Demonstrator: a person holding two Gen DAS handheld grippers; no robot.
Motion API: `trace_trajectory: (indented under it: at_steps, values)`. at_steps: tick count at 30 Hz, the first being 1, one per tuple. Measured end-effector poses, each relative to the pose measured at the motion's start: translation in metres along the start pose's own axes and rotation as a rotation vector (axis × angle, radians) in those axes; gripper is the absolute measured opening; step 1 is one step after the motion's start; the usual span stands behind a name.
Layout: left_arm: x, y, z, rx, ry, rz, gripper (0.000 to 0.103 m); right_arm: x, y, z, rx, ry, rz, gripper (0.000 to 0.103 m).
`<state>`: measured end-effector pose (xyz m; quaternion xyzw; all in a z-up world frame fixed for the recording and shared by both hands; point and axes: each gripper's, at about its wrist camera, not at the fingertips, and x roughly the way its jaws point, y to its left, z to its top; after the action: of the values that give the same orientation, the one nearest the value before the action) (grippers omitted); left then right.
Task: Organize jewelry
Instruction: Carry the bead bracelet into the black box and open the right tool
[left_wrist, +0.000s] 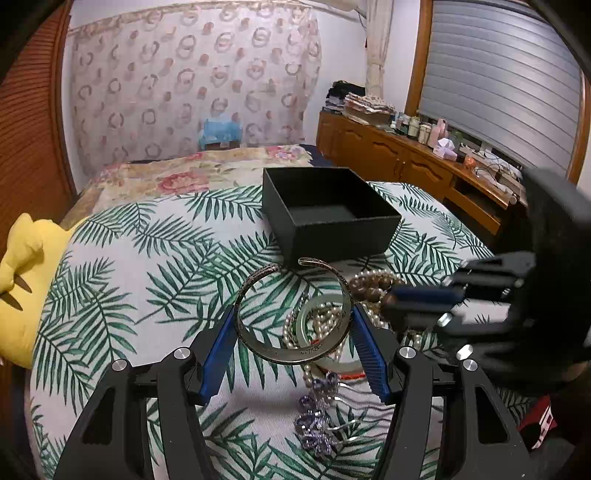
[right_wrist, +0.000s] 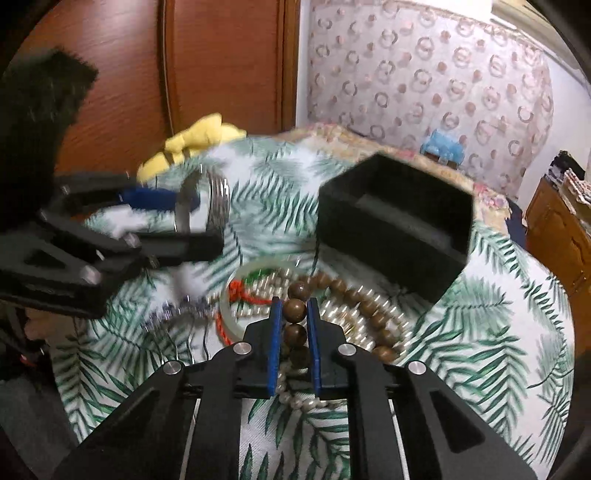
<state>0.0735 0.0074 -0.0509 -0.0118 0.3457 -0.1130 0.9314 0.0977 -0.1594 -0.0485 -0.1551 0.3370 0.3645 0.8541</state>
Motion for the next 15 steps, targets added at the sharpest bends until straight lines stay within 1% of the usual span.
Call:
trace_trajectory:
  at_steps: [4,8,15]
  values:
    - [-0.002,-0.001,0.008,0.006,-0.013,0.002,0.059,-0.023,-0.013,0.016,0.008,-0.057,-0.014,0.015]
    - [-0.002,-0.001,0.015,0.006,-0.025,-0.001,0.059,-0.039,-0.025,0.033,0.004,-0.096,-0.032,0.015]
    - [-0.001,-0.006,0.028,0.026,-0.041,0.003,0.059,-0.052,-0.042,0.064,0.004,-0.154,-0.057,0.015]
